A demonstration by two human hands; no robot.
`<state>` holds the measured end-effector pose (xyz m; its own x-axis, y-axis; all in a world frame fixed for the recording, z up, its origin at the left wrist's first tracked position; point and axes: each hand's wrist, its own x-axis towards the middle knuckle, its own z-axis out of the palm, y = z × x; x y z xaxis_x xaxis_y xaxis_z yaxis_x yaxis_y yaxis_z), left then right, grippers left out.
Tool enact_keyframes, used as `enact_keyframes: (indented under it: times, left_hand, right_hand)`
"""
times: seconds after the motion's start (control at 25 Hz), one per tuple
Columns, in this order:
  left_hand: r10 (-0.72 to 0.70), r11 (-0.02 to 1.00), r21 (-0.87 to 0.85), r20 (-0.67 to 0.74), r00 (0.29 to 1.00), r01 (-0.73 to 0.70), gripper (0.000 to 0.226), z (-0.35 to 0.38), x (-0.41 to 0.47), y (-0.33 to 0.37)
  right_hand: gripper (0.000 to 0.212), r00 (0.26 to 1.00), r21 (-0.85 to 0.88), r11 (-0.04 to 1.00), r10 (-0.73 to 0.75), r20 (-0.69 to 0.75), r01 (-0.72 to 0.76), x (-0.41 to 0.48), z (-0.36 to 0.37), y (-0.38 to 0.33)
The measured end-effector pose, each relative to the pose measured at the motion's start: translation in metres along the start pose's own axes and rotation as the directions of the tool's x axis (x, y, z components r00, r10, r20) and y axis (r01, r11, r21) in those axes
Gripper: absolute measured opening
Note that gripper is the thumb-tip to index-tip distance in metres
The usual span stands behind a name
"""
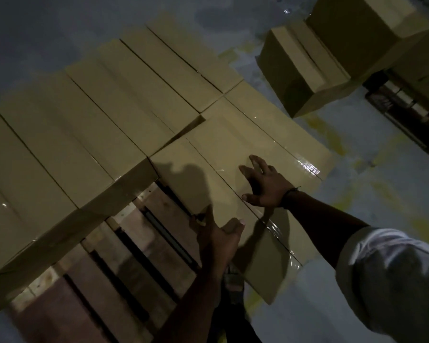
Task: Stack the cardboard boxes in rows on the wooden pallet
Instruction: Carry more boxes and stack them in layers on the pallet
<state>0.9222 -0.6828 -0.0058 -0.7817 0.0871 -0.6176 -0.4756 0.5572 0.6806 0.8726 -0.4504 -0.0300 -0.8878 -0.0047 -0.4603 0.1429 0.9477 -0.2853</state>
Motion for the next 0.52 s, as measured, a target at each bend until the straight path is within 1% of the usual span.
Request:
enact_keyframes:
  times: [0.12,0.32,0.52]
  left_hand:
    - [0.011,1.0,0.025,0.007,1.0,-0.011,0.094,0.009,0.021,-0.008]
    - [0.015,0.998,0.065,-0.045,0.999,-0.012,0.093,0.019,0.059,-0.024]
    - [-0.033,0.999,-0.015,-0.058,0.998,0.032,0.099,0.037,0.075,-0.021]
  right_hand:
    - [0.101,0.999,-0.055,0.998,-0.035,-0.003,0.035,0.027,0.014,0.006]
    - [0.098,0.998,-0.022,0.998,-0.064,-0.017,0.064,0.056,0.025,0.012]
    - [0.095,0.993,-0.036,0.993,-0.112,-0.025,0.111,0.077,0.023,0.028]
